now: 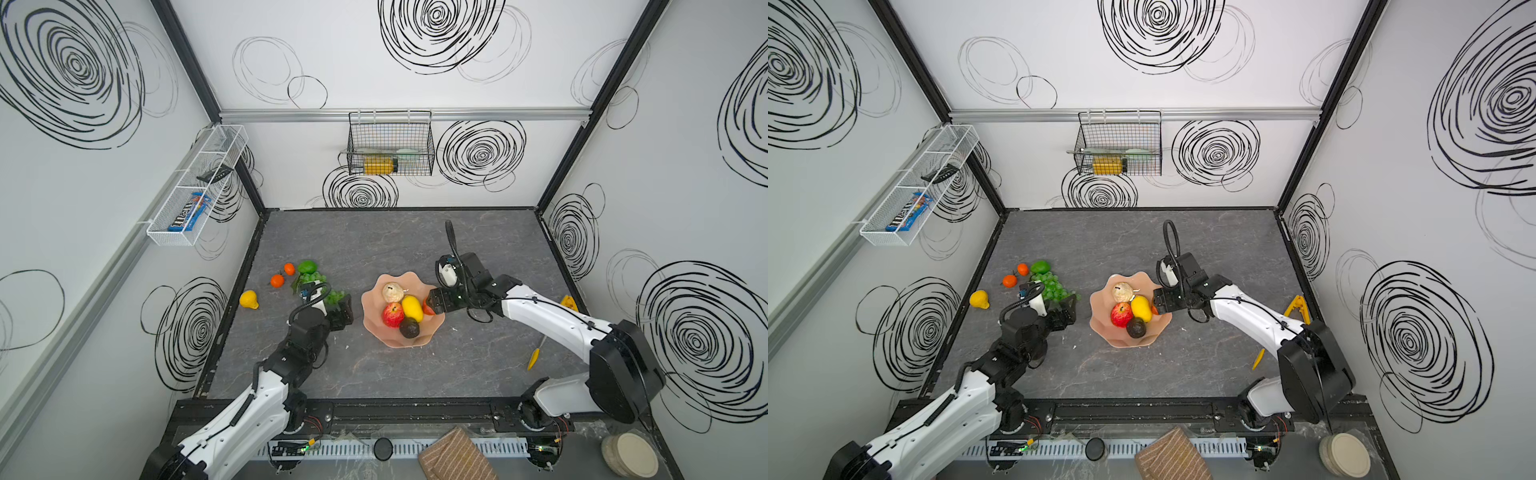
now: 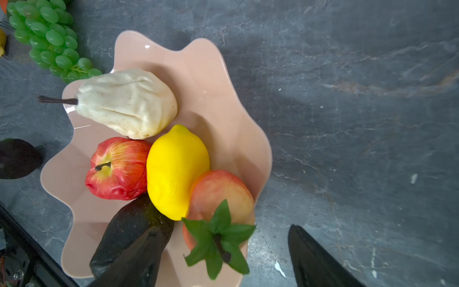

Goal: Place and organize the fake fruits in the fruit bowl
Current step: 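Lower the red pear into the bowl beside the lemon with the right gripper, then open and raise the right gripper while the left gripper moves to the yellow pear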

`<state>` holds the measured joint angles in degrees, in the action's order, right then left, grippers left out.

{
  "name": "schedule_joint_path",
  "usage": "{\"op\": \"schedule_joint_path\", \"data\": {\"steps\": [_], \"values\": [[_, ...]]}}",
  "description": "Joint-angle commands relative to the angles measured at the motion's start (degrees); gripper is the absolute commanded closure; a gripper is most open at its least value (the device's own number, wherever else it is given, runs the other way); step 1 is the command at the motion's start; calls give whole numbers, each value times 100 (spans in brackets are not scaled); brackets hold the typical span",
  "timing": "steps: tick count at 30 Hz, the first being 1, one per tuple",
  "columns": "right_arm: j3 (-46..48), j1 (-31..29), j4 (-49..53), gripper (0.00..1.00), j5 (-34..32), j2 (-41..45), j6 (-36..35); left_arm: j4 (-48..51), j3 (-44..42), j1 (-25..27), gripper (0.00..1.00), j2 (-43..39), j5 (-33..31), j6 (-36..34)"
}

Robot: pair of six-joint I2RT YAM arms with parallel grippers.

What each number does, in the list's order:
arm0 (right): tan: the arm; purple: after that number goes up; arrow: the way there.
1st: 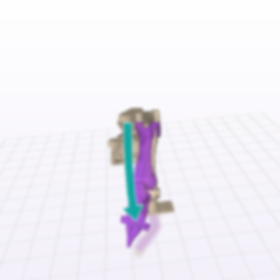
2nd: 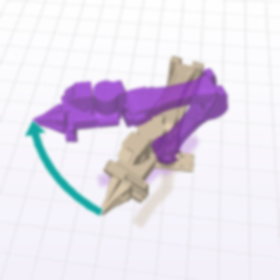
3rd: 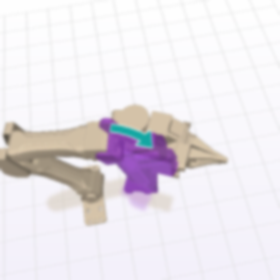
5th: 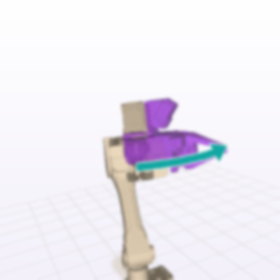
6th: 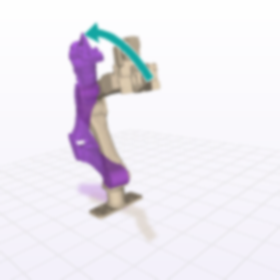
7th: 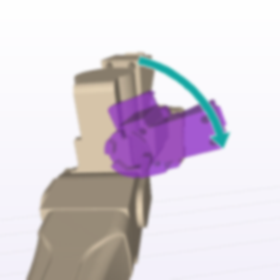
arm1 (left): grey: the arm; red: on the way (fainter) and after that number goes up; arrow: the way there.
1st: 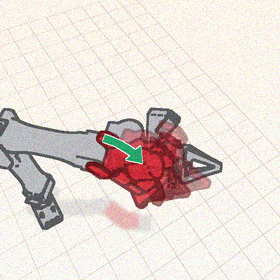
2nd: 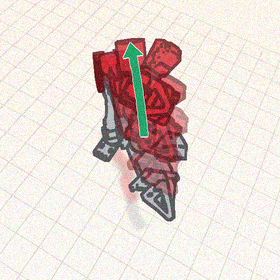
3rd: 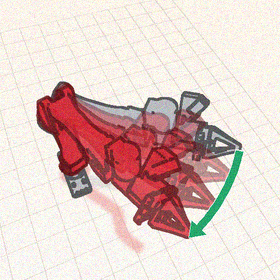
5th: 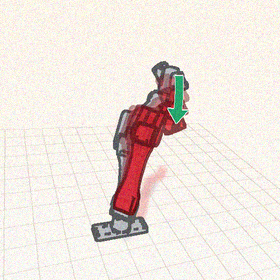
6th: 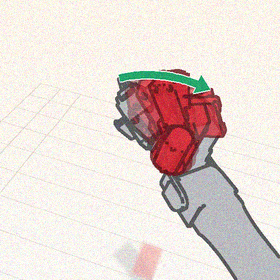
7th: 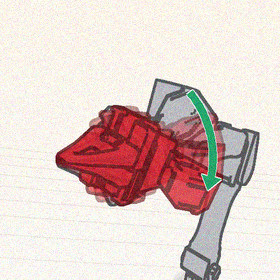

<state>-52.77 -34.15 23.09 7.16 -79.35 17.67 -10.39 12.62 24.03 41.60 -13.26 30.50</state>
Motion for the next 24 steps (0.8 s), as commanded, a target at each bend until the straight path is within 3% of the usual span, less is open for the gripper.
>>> {"op": "schedule_joint_path", "data": {"steps": [1,8,13,18,21,24], "values": [[-146,-4,154,12,-315,387,-89,123,354,-4,6,93,-144,232],[382,13,-447,9,-296,1197,109,1186,1015,193,5,333,-501,675],[1409,14,-1536,9,6,2195,410,1870,1563,47,4,534,-755,773],[2305,55,-2319,8,-36,3096,829,2171,1967,-880,2,1048,-765,1077],[2475,99,-2381,7,35,3264,878,1608,1795,-1505,2,1162,-487,1527],[2513,132,-2319,7,166,3277,861,1444,2001,-1731,3,1551,-995,1714]]}}
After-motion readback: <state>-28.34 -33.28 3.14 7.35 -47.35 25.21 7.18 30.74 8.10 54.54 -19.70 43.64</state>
